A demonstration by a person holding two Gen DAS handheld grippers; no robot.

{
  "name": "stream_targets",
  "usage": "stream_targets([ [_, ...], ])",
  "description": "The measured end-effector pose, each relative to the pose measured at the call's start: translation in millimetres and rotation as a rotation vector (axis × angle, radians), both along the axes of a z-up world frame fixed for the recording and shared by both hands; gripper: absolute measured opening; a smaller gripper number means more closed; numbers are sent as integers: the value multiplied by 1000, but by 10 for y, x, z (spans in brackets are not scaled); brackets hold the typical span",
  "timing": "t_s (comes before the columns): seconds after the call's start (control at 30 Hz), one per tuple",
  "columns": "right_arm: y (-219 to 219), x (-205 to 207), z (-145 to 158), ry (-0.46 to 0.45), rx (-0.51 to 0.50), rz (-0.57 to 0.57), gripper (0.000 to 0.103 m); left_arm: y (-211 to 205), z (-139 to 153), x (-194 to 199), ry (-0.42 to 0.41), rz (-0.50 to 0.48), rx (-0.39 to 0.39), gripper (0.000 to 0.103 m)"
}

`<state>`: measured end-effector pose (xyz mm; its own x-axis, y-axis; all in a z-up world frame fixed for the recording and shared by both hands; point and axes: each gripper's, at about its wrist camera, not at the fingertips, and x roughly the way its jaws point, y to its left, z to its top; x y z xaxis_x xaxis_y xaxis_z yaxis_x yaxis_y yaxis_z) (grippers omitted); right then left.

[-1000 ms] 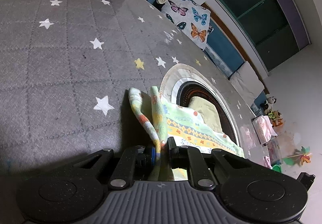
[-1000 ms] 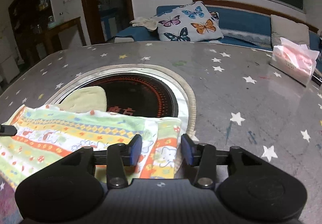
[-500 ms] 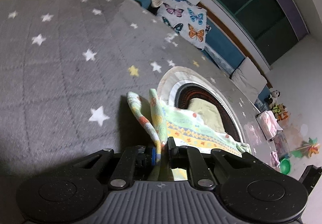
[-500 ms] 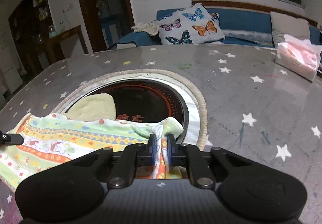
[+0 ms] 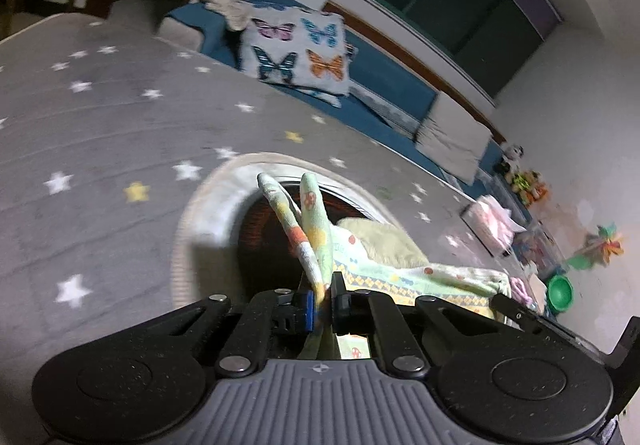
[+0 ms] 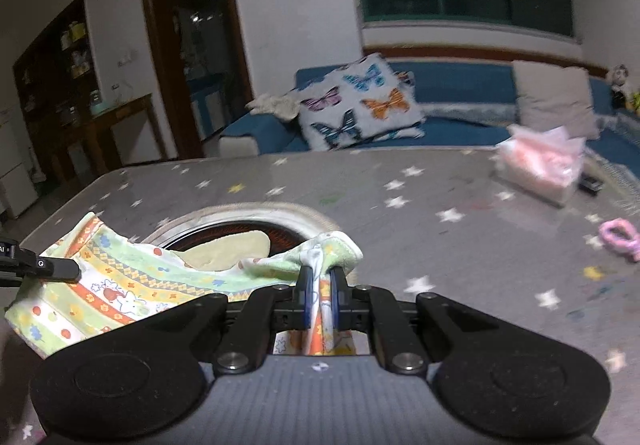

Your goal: Fold clothes

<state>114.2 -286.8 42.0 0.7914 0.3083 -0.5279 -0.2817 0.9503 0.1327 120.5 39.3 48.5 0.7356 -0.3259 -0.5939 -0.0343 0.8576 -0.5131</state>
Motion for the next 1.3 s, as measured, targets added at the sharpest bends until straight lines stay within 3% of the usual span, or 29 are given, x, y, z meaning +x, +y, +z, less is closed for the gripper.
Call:
stream_targets([
  [0.37, -772, 4, 261, -58, -67, -164, 8, -946, 89, 542, -6, -159, 32, 8],
  [0.9, -1655, 165, 65, -11, -116, -347, 8, -1942, -166, 1066, 51, -326, 98, 9],
  [1.07, -1849, 339, -228, 74, -116, -410, 14, -1937, -286, 1122, 76, -299, 179, 15],
  [1.17, -1919, 377, -318, 96, -89, -424, 15, -1885, -303, 1134, 71, -281, 203, 34],
  [1.3, -1824, 400, -339, 103, -62, -367, 15, -1943, -277, 1171, 59, -285, 219, 38],
])
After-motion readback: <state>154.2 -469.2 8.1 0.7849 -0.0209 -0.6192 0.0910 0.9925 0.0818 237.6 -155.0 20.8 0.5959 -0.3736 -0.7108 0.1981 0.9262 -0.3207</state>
